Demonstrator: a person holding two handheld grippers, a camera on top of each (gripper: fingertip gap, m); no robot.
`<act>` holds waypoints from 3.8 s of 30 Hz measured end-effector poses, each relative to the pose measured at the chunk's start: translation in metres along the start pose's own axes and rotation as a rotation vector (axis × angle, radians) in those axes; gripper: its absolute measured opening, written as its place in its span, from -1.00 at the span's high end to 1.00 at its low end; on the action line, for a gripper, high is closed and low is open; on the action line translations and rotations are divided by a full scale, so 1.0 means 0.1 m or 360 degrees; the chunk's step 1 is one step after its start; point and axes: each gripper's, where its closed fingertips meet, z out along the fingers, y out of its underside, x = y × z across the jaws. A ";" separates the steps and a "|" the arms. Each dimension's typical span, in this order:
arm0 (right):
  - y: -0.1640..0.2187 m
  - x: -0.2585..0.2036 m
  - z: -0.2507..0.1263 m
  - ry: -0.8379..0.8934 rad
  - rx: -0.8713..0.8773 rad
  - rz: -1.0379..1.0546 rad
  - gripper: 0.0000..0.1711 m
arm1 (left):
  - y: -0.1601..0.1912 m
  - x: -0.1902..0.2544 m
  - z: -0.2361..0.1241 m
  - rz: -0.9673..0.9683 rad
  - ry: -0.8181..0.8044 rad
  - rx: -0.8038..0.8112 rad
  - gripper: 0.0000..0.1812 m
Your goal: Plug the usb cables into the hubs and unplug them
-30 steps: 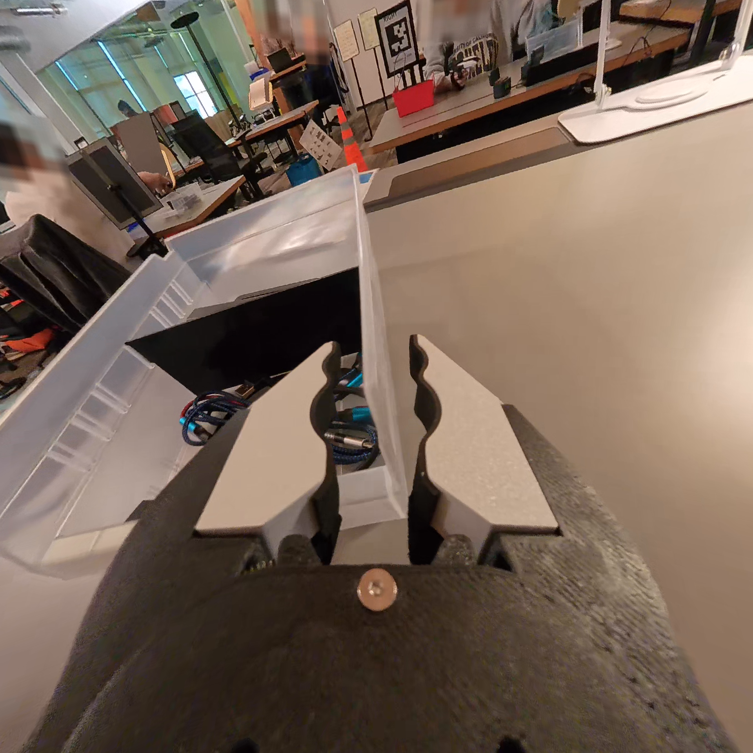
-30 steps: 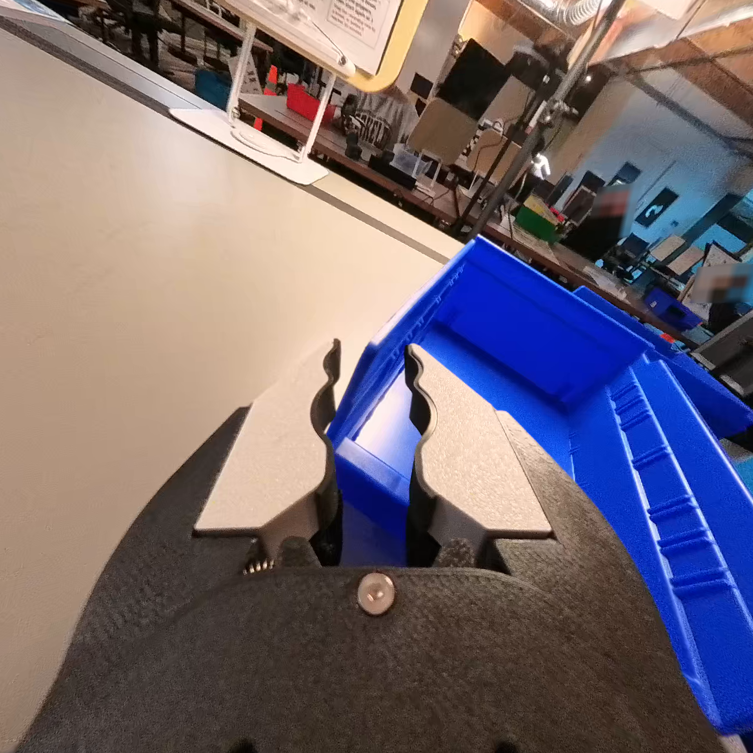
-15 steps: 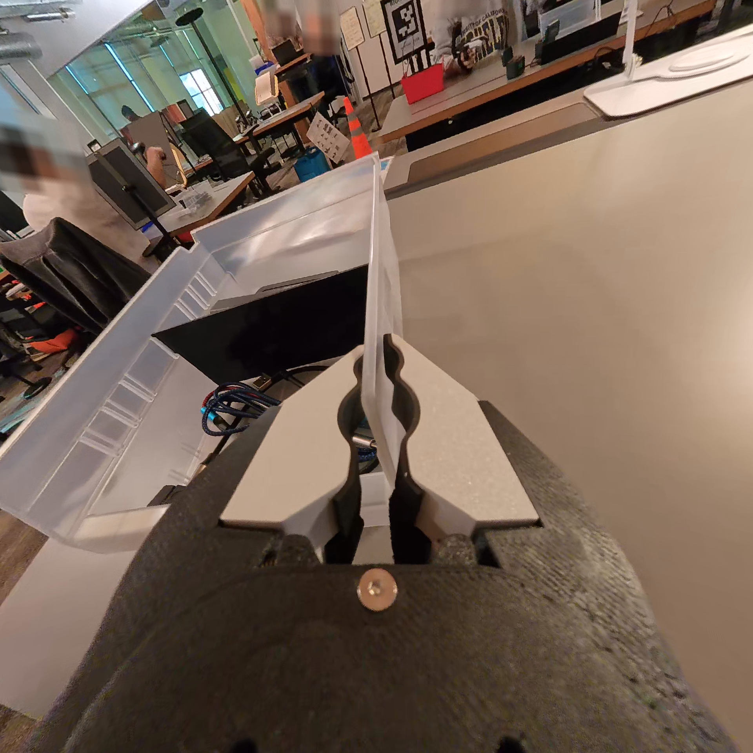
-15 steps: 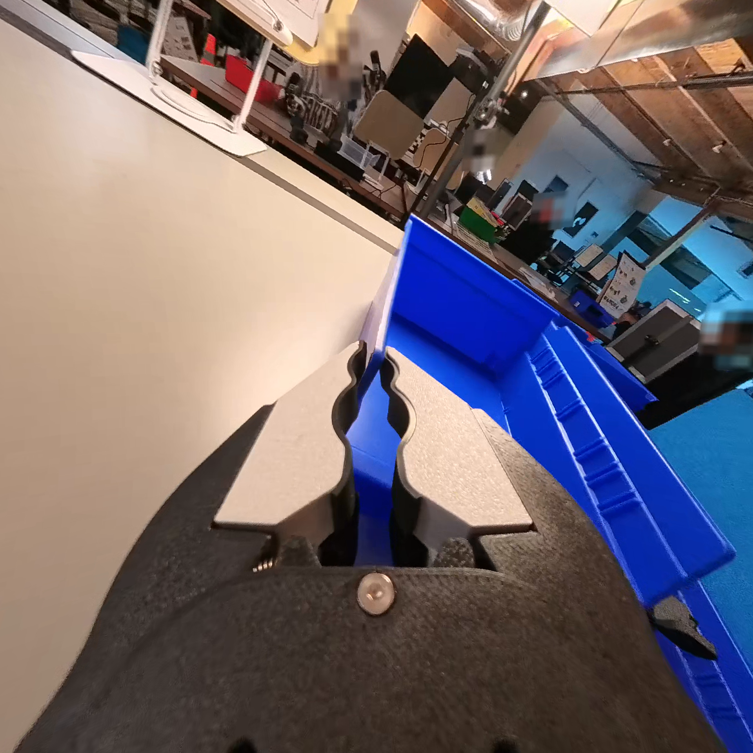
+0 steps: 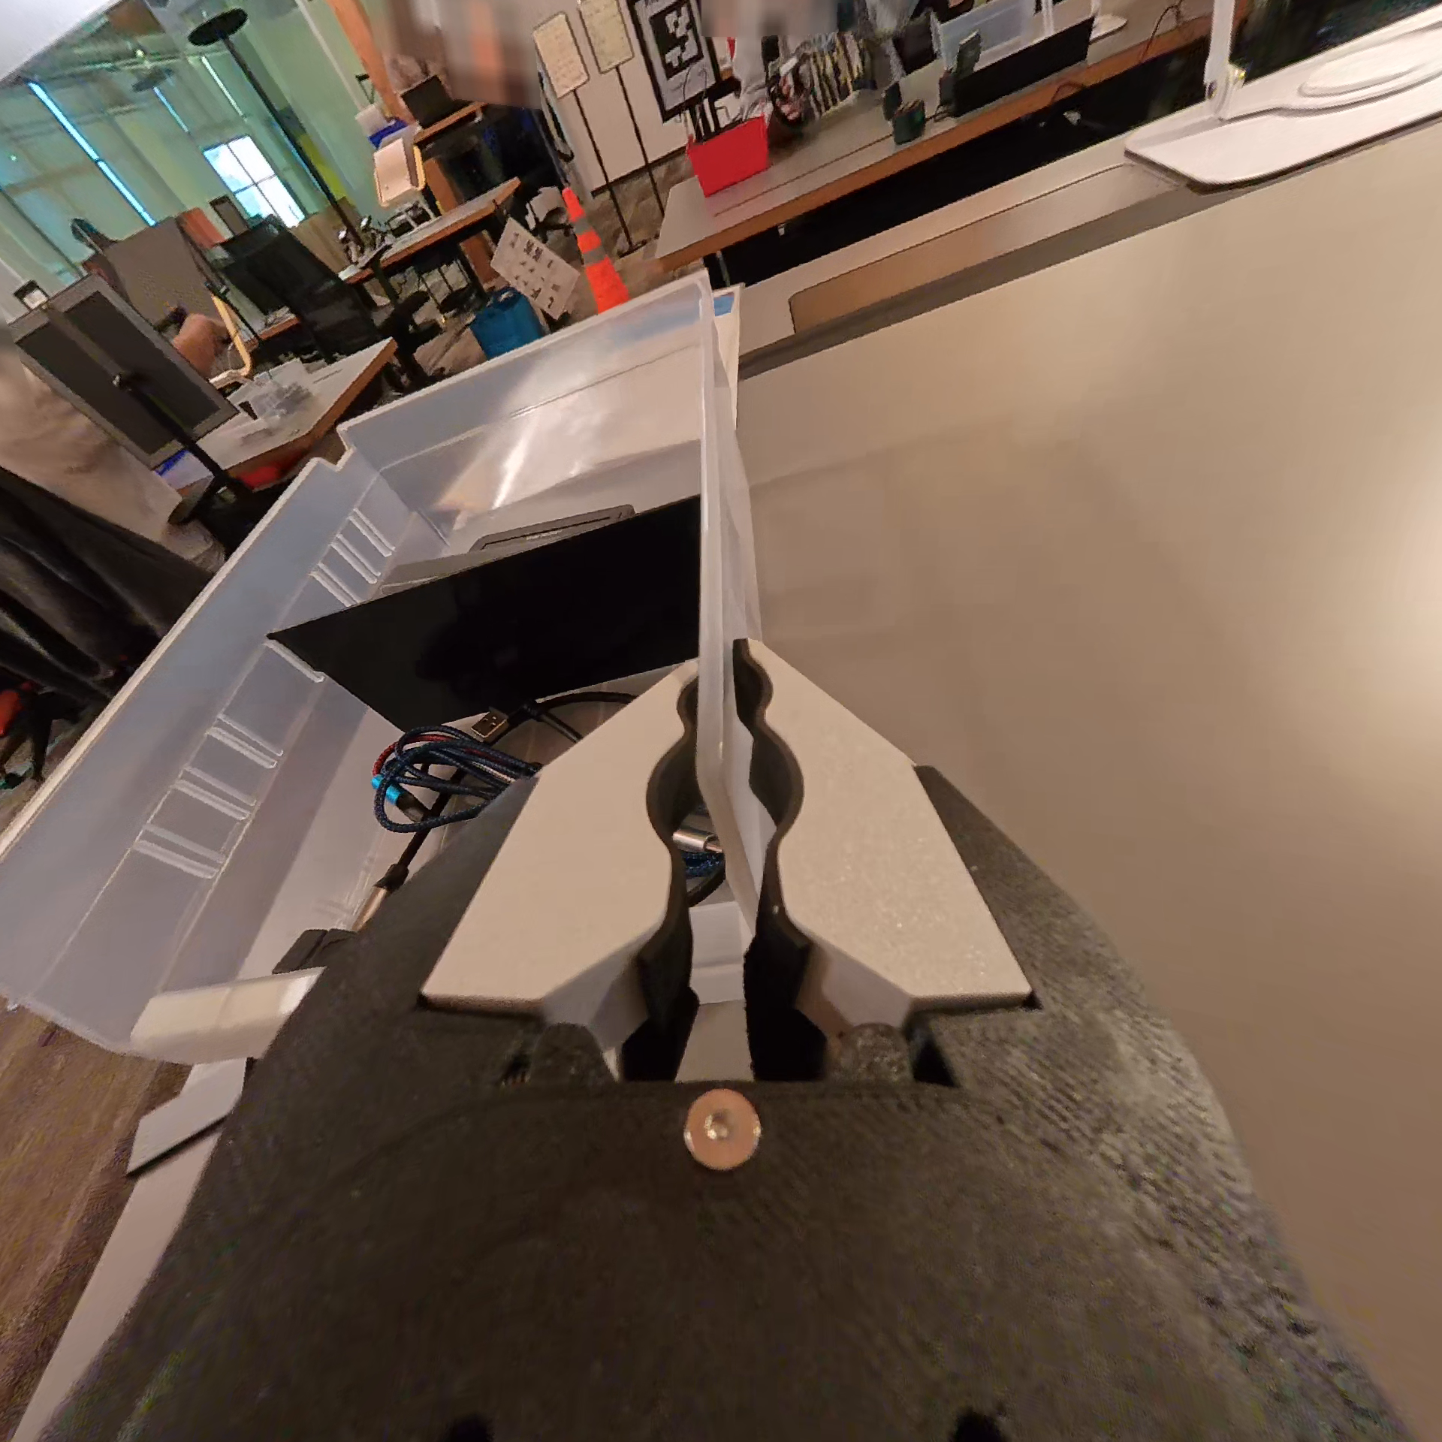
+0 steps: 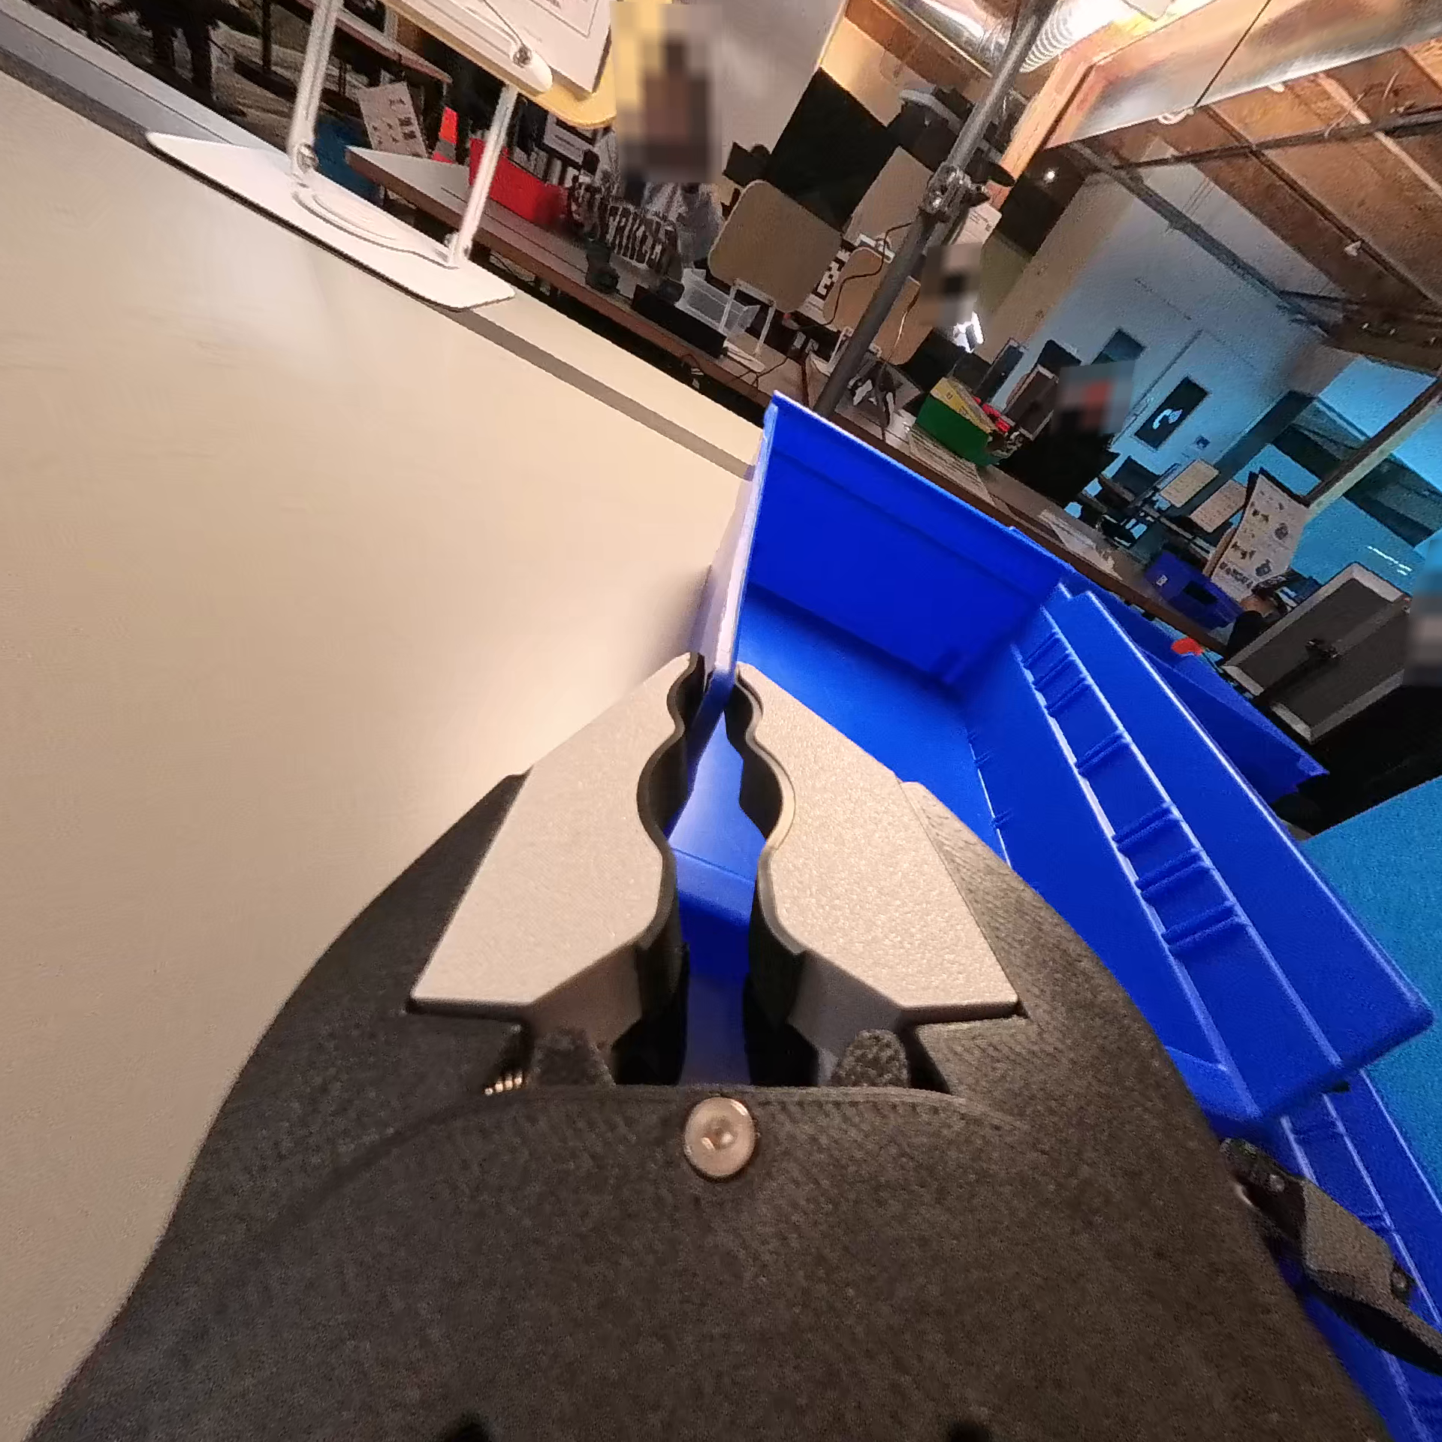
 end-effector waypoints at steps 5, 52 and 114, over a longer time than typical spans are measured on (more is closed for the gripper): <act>0.03 0.06 0.03 -0.0013 0.0001 0.0005 0.95 | 0.01 -0.12 0.11 -0.0039 0.0028 0.0073 0.91; -0.28 -1.57 0.07 -0.1120 -0.0332 0.0108 0.65 | -0.50 -0.54 -0.45 -0.0232 0.0065 -0.0118 0.39; -0.07 -1.94 0.29 -0.1247 -0.0506 -0.0106 0.66 | 0.61 -1.01 0.43 0.1325 0.1009 -0.1308 0.84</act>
